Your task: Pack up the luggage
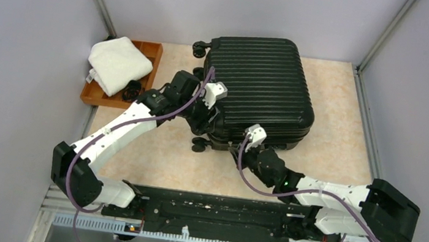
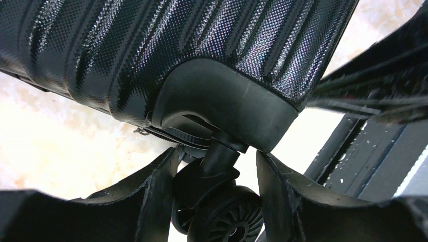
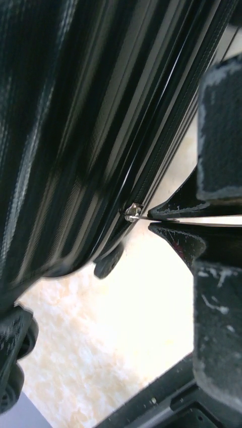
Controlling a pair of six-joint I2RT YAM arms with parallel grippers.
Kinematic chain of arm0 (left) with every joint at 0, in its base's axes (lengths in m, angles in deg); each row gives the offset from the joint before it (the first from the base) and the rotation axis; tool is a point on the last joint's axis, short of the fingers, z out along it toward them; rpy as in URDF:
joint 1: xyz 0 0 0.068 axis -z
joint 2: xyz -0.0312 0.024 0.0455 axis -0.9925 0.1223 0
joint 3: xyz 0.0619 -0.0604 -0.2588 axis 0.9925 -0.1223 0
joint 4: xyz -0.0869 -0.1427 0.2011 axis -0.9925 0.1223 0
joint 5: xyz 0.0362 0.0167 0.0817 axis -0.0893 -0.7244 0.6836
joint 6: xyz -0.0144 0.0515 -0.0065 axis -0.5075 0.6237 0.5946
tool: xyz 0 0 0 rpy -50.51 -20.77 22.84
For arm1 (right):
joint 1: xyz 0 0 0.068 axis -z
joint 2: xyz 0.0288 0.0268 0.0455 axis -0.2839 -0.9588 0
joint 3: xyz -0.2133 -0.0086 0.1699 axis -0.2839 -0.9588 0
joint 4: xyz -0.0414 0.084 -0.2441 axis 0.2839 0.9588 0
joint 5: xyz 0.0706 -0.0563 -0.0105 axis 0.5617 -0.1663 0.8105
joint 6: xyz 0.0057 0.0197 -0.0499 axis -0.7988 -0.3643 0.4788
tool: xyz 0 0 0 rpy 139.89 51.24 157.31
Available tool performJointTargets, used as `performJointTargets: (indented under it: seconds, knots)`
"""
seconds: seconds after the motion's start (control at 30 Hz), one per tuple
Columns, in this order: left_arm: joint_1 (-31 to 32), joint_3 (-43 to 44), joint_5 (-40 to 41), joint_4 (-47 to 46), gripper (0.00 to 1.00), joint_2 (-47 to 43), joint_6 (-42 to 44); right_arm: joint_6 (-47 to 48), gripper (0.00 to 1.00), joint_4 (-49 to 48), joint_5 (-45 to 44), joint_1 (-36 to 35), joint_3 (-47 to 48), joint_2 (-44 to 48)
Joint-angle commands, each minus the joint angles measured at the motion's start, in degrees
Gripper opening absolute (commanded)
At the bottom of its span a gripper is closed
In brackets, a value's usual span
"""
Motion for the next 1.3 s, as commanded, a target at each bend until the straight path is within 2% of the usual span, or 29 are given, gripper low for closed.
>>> performJointTargets:
  seconds: [0.0, 0.3, 0.57, 0.97, 1.1, 1.13, 1.23, 1.27]
  knots:
    - [4.85, 4.29, -4.83, -10.96, 0.0, 0.09, -6.54, -0.5, 0.0, -13.98, 4.62, -5.89, 5.92, -3.87]
    - [7.79, 7.96, -6.59, -10.81, 0.0, 2.62, -8.59, -0.03, 0.0, -22.66, 0.2, -10.6, 10.79, -13.21]
    - [8.36, 7.15, -8.72, -13.15, 0.0, 1.69, -11.91, 1.72, 0.0, -36.31, -6.81, -10.77, 11.68, -18.36]
    - [8.41, 11.51, -10.06, -12.53, 0.0, 4.23, -12.88, 1.37, 0.0, -52.46, -15.48, -10.68, 13.45, -27.1]
    - [8.41, 10.94, -9.4, -11.43, 0.0, 3.19, -12.0, 0.67, 0.0, -52.14, -15.55, -10.68, 12.52, -26.98]
    - [8.33, 10.86, -9.12, -11.03, 0.0, 2.89, -11.62, 0.03, 0.05, -51.64, -16.0, -10.68, 11.67, -26.33]
    - [8.16, 10.56, -6.9, -9.48, 0.0, 1.82, -11.01, -1.43, 0.4, -50.42, -17.31, -10.68, 7.56, -22.71]
    - [7.88, 10.51, -5.8, -8.8, 0.0, 1.48, -11.03, -1.56, 0.45, -49.07, -17.48, -10.68, 6.02, -20.7]
